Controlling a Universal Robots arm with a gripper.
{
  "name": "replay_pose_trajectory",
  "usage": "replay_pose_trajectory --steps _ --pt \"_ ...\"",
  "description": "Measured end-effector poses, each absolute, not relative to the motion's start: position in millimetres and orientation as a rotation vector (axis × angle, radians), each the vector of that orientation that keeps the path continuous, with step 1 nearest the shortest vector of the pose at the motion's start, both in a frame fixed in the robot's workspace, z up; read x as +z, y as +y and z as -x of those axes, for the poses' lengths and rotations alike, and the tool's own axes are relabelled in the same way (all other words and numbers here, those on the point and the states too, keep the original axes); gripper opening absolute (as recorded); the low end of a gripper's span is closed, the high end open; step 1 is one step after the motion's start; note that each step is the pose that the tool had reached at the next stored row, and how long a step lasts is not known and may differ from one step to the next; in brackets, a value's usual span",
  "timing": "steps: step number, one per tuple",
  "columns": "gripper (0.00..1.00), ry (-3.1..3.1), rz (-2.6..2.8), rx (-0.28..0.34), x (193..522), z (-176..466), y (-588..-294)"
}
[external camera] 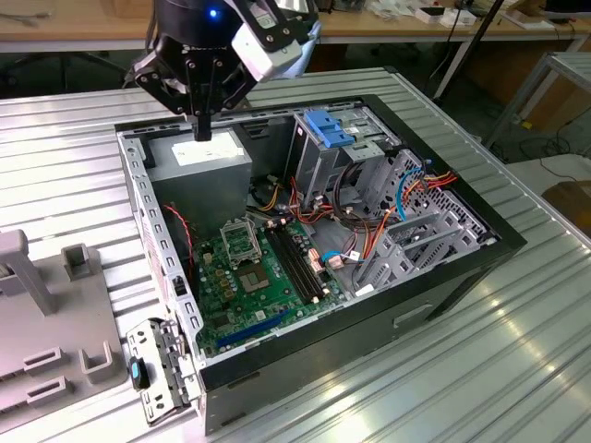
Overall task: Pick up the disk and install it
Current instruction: 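Reach for the disk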
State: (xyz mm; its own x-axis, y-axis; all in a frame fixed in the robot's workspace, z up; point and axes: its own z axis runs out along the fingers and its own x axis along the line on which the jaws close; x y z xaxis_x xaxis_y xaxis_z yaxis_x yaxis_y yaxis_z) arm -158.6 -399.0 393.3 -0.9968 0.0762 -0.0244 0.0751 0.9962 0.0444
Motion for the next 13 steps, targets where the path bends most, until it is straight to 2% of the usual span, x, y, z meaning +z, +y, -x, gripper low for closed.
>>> replay_pose_trajectory --steps 13 --pt "0.11 3.112 -0.118 0.068 393.3 165.9 -399.0"
